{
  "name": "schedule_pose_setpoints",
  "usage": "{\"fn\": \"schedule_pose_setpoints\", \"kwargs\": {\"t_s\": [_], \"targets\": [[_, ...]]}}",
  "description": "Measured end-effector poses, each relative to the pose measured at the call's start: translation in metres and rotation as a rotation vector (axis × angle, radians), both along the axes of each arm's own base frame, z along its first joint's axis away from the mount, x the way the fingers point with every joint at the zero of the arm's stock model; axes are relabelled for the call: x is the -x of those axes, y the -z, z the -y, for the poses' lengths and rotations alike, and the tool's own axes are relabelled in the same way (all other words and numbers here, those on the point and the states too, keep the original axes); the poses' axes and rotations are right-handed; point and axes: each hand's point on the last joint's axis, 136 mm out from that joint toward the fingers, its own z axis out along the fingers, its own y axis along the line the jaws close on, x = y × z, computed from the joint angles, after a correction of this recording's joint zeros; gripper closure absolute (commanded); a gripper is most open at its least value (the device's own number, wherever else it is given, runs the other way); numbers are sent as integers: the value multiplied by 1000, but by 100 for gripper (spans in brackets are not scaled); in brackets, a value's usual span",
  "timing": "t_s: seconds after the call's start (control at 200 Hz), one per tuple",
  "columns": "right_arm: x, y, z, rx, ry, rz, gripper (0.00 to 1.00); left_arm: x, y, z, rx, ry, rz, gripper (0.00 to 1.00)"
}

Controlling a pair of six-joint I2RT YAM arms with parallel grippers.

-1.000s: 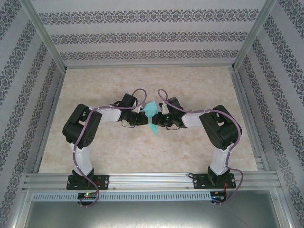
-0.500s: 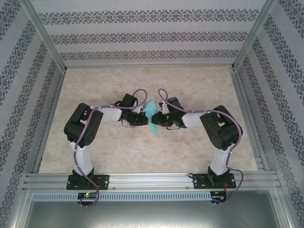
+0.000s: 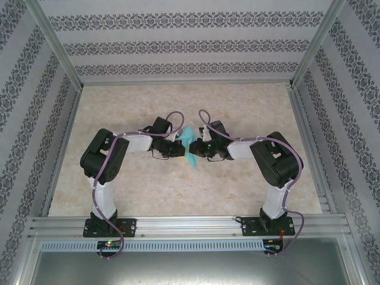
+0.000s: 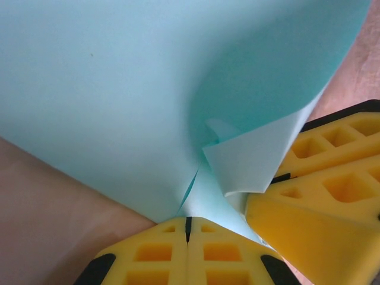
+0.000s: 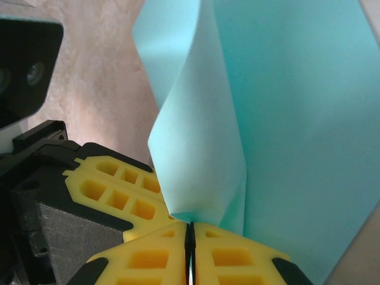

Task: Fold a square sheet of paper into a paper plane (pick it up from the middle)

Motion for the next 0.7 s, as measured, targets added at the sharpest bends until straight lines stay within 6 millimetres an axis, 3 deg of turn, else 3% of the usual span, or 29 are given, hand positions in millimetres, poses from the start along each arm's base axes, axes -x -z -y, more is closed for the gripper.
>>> {"fn": "schedule_pose_setpoints", "kwargs": {"t_s": [0.704], "targets": [[-3, 1, -7, -16, 4, -25, 89, 0, -1, -1, 5, 2, 1, 100]]}}
